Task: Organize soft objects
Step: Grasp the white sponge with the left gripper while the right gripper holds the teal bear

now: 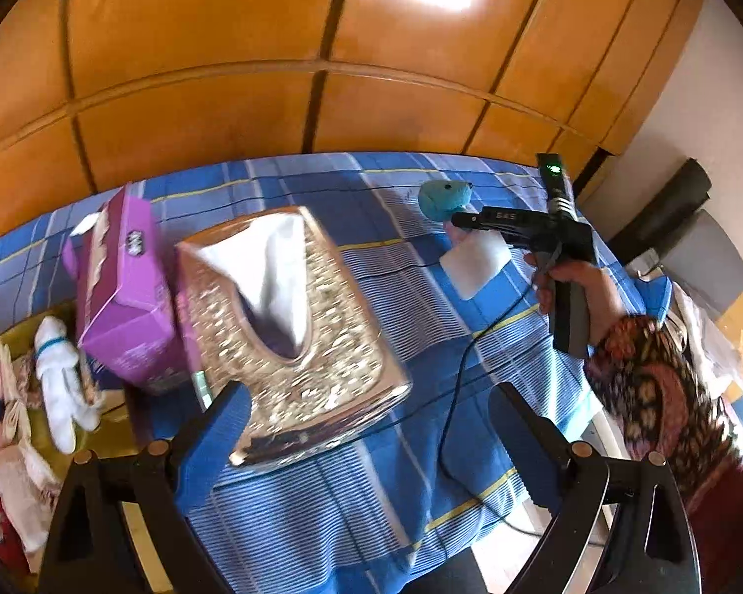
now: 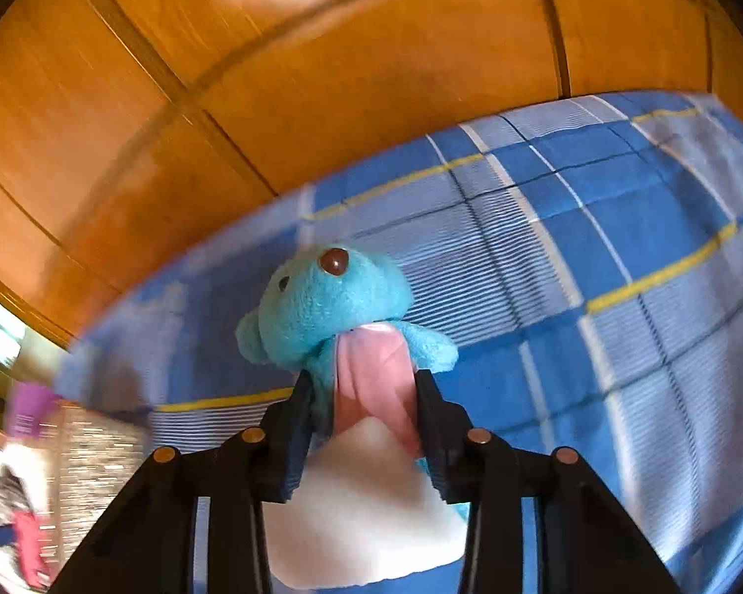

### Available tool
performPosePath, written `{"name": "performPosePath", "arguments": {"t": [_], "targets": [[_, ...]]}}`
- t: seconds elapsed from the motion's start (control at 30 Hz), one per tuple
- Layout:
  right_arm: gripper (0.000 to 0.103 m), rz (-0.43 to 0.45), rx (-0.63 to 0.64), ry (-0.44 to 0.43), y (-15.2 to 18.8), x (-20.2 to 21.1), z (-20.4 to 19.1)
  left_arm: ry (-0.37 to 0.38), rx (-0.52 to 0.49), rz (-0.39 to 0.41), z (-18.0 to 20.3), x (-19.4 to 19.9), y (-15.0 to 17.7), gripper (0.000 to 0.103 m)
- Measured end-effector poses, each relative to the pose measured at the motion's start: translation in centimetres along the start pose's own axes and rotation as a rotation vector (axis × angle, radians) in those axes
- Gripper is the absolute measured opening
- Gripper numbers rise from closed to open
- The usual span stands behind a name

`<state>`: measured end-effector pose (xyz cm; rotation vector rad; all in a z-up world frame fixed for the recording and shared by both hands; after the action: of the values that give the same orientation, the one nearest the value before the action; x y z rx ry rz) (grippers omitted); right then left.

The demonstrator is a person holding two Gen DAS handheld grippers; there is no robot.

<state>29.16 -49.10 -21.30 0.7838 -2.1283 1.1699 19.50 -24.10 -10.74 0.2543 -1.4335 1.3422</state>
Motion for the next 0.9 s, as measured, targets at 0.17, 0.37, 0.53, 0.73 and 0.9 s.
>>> {"name": "performPosePath", "arguments": {"t": [0.17,0.37,0.53,0.73,0.9], "targets": [[0.037,0.102,-0.154,-0.192,2.2,5.0,-1.3,0.009,-0.057,0.002,2.3,-0.6,-1.4,0.100],[0.039,0.060,-0.275,0.042,6.7,5.8,2.3,0.004,-0.153,-0.038,5.6,-3.1,-1.9,0.101],[0.054,-0.050,-0.184,0.164,8.0,3.7,3.8,-0.005,-0.222,-0.068,7.9,-5.6,-2.2,0.101],[0.049,-0.078,-0.130,0.125,5.6,2.4,3.5,-0.043,-0.246,-0.080,8.4,-6.7,-2.8,0.101],[0.047,0.061,-0.243,-0.047,4.3,5.0,2.8,-0.050,-0.303,-0.084,10.1,-8.5,-4.0,0.101]]}}
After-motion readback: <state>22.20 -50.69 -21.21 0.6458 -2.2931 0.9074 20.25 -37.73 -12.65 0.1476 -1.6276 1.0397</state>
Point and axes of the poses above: each gripper's, at about its wrist camera, not at the fingertips, and x roughly against the way its jaws point, z to its right, y to its underside, the point moved 10 cm from there along -x, roughly the way its jaws point, and after that the axes turned 1 degree about z, right-handed, at the moved point
